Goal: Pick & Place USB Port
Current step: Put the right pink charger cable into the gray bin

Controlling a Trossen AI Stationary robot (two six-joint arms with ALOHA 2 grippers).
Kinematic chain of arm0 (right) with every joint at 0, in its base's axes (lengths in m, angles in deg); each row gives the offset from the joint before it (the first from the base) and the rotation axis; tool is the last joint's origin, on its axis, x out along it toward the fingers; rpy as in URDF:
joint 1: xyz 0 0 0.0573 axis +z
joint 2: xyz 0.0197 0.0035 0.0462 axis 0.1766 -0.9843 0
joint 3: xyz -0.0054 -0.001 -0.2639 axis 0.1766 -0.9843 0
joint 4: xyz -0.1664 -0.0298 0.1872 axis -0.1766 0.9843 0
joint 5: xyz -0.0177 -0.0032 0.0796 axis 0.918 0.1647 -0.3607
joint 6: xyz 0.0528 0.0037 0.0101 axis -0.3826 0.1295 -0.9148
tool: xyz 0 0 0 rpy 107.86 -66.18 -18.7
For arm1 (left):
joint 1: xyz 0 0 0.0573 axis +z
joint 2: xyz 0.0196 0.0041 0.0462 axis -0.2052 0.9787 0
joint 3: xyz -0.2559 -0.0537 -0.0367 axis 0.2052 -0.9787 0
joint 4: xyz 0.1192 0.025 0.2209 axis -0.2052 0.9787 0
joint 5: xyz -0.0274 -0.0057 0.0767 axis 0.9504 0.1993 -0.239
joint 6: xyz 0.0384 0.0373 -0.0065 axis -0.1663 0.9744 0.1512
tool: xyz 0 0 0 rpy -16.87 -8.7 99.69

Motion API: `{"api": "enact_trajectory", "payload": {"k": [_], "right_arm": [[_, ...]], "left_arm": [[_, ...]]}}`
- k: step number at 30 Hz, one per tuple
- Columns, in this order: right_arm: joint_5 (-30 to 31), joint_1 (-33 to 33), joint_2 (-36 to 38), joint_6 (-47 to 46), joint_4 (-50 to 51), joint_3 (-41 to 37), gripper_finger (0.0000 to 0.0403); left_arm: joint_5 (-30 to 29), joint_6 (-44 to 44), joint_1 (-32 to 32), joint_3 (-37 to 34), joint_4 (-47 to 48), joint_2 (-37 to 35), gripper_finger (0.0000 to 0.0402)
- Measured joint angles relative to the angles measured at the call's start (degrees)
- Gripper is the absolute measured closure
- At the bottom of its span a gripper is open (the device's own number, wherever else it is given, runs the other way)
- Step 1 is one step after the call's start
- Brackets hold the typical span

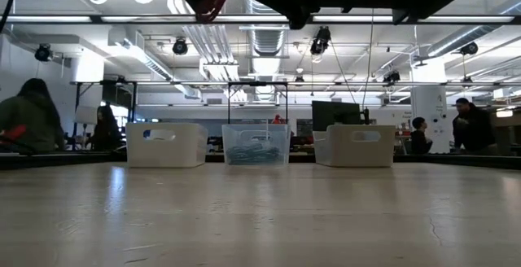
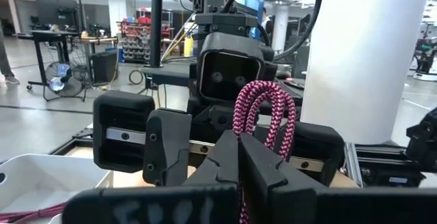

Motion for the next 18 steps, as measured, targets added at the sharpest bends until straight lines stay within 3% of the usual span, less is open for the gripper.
{"api": "enact_trajectory", "payload": {"k": [18], "right_arm": [[-3.7, 0.02, 0.0, -0.12, 3.96, -0.07, 0.0231]], "left_arm": [[0.28, 1.64, 0.02, 0.07, 0.64, -0.13, 0.0401]]}}
